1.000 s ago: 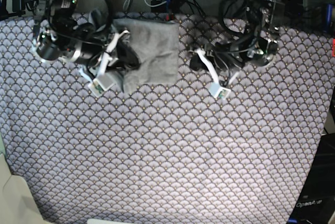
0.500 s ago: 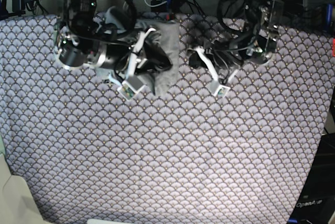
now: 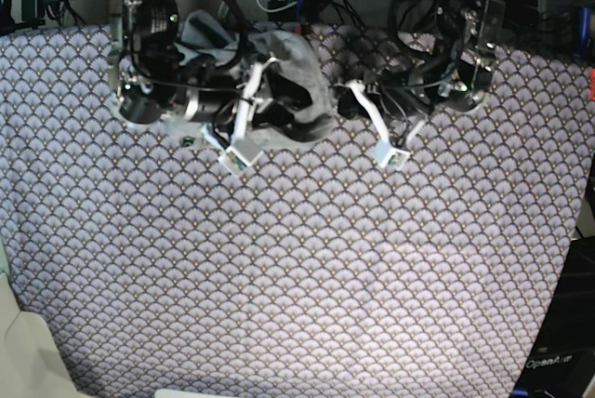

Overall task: Fold the T-shirt properly
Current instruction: 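Fold the right gripper's strip end over onto the folded stack, then grasp the folded bundle with both grippers and tuck its edges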

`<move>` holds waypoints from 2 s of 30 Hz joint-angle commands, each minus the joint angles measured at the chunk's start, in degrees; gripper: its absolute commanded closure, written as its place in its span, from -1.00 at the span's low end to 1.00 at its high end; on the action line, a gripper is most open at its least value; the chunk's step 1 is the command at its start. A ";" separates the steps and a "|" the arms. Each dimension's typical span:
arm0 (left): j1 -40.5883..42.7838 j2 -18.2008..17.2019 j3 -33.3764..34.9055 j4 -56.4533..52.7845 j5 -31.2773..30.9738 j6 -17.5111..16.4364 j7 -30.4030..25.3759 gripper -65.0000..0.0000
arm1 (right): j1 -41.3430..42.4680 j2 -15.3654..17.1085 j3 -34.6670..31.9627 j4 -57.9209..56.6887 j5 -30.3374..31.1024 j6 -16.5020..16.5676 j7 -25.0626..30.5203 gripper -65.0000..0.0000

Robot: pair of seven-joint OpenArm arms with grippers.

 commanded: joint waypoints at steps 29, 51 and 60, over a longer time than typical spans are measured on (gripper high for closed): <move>0.42 -4.26 -10.49 0.92 -1.22 -0.55 -0.59 1.00 | -8.28 15.82 -5.92 10.41 2.26 0.28 13.92 0.98; 0.33 -3.73 -10.93 8.21 -1.31 -0.64 1.35 1.00 | -4.59 21.71 -26.05 6.54 2.35 0.28 21.92 0.98; 0.42 -2.76 -10.23 8.30 -1.40 -11.10 3.54 1.00 | -5.82 26.10 -25.96 10.50 2.44 0.28 22.54 0.98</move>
